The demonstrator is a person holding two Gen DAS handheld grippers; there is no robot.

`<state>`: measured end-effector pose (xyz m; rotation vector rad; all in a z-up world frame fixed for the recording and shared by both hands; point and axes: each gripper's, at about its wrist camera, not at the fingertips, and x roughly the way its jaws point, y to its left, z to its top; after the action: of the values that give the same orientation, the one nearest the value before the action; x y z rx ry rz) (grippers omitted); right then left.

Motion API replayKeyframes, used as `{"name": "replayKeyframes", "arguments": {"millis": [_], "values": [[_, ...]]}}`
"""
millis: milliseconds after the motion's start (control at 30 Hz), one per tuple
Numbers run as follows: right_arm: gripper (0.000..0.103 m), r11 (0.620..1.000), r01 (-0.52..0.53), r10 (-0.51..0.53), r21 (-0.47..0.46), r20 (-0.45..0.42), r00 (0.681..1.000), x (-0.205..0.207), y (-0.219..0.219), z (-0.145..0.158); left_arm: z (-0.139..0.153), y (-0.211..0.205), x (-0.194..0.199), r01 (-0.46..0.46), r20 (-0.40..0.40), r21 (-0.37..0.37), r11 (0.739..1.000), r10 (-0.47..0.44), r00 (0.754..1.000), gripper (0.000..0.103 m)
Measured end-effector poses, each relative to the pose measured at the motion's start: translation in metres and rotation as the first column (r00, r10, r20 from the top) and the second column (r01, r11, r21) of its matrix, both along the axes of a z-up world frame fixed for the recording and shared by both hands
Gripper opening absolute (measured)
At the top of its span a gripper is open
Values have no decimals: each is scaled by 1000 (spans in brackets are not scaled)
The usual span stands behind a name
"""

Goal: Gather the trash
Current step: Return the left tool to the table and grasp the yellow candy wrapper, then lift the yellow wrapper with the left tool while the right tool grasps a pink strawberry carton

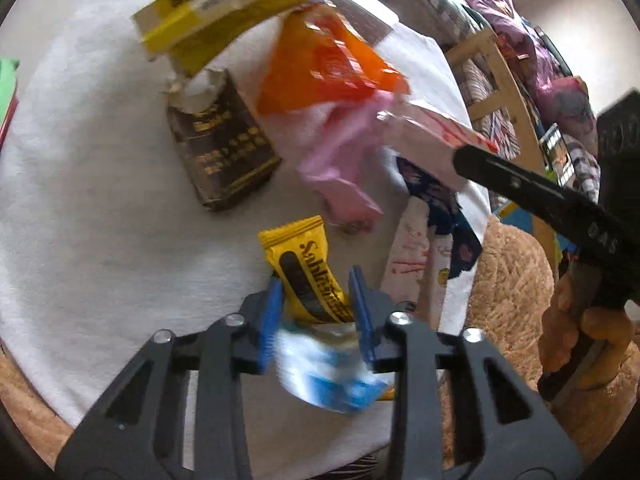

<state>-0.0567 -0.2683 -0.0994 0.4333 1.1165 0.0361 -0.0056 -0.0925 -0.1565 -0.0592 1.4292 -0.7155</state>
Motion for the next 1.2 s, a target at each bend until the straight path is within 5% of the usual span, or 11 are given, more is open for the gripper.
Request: {"name": "replayKeyframes", "arguments": {"millis": [533,733,833,867,933,1000,1200], "values": [[63,996,26,-26,-81,3,1000,-2,-21,13,8,60,32,-158,28,4,987,158,987,31],[64,999,13,-14,-35,-27,1000,5,-26,4,16,70,32,-189,43,-23,982,190,981,50],[63,1000,26,-26,5,-45,999,7,-28,-3,17,69,32,-189,41,-35,981,190,981,51],[61,1000,26,-26,3,-52,998,7,-27,-5,17,67,32,-187,38,-33,982,188,981,51],[37,1000,18,-19,-7,-60,998,6,-26,-7,13,66,30,-185,28,-26,982,186,982,51],[26,1000,15,-14,8,-62,998,4,-27,-8,10,63,28,-185,17,-22,982,185,983,51],[36,999,42,-40,26,-63,997,1,-32,-10,4,62,28,-191,4,-8,982,191,982,51]]}}
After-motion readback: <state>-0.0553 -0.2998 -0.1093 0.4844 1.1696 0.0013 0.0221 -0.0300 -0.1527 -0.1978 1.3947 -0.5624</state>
